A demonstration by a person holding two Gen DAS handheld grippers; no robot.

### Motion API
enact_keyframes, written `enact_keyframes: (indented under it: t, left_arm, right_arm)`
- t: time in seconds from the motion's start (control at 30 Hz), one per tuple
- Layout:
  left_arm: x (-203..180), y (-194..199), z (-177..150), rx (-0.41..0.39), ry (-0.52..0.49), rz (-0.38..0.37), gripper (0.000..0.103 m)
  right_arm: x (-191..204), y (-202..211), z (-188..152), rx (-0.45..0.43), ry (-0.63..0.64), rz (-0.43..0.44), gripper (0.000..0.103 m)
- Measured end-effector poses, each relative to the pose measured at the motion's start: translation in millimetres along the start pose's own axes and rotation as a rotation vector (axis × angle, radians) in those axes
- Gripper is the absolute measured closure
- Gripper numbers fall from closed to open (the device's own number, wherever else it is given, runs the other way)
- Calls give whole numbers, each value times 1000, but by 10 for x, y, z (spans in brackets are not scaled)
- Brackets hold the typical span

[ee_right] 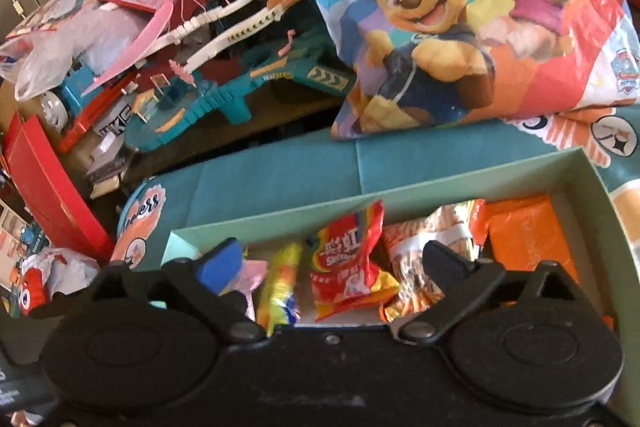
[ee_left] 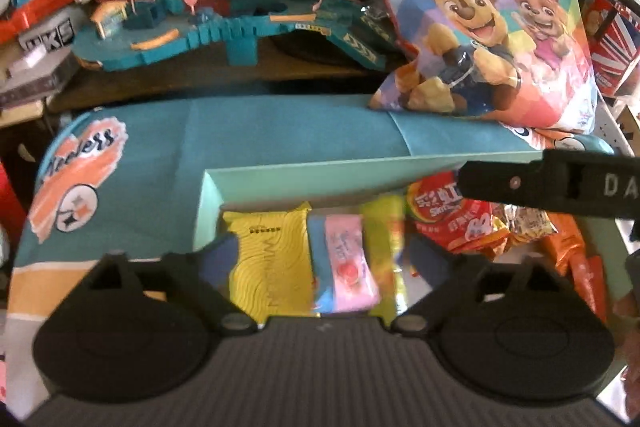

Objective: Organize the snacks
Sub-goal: 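Place Skittles bag in the box with right tool while left places pink pack, then grasp yellow cheese stick with right tool while left grasps red candy pack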

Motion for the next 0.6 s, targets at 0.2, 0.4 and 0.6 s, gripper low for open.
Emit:
enact_keyframes:
  t: [0.2,0.4,0.6]
  left_arm:
    - [-28,138,-86,24,21,-5,0]
    - [-76,477,-160,17,34,-20,0]
    - [-179,910,-357,18,40,-63,0]
  right_arm:
    - [-56,207,-50,-1,-13,-6,0]
    - [-28,594,-134,-7,31,-11,0]
    - [-135,1064,-313,-14,36,-35,0]
Point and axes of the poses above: each gripper's, at about its wrist camera, not at the fingertips, and y roughly against the way its jaws point, x to its left, z to its top, the point moved 8 cm from there along -y, roughly the way its jaws point, and after that the axes turned 12 degrees about -x, right-handed, at the moved point
